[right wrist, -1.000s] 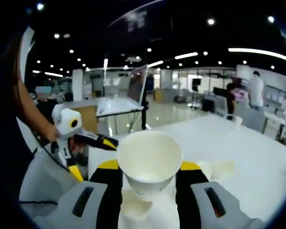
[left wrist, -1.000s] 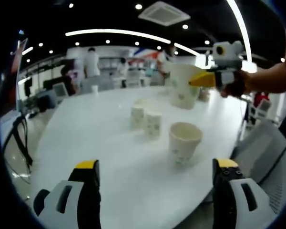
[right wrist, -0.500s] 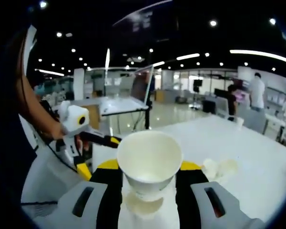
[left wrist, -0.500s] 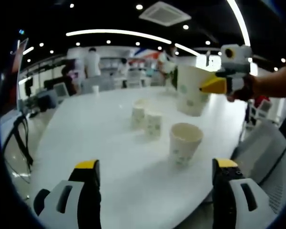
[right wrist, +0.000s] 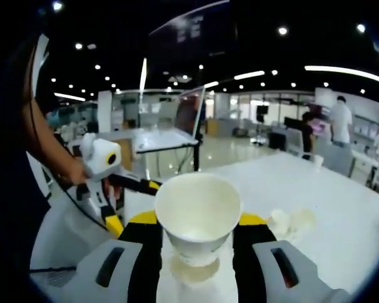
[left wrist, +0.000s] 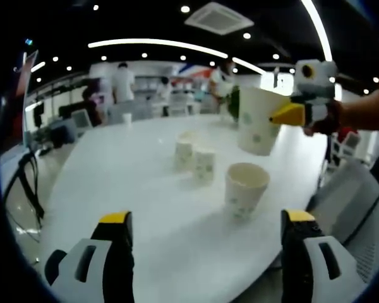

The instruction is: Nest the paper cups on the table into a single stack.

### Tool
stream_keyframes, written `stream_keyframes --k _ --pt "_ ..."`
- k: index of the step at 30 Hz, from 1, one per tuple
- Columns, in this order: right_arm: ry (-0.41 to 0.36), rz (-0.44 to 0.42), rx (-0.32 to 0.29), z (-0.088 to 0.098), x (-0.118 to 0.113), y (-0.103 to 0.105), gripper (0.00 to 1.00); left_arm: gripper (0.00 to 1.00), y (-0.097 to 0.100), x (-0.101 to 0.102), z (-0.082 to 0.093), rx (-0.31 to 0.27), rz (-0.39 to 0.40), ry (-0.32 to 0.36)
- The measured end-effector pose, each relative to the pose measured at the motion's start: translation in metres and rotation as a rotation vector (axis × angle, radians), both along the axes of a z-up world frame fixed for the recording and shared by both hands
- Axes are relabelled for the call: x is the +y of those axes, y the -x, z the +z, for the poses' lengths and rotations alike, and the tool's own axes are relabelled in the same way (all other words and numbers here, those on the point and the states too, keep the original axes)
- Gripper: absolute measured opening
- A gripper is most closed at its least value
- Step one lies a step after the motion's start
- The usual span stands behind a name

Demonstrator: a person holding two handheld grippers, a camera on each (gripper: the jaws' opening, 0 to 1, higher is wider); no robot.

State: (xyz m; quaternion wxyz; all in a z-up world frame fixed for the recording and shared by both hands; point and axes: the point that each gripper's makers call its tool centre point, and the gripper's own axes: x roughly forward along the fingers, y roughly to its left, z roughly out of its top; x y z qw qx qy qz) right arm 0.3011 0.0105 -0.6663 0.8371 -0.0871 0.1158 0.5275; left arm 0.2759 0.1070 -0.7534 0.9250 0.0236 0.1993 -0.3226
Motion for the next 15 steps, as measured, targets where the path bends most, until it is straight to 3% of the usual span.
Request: stream_keyframes --k 15 --pt "-0.002 -0.001 -0.026 -0.021 0.005 -0.001 0.40 0.97 0.000 0.000 0.000 0.002 0.001 0.002"
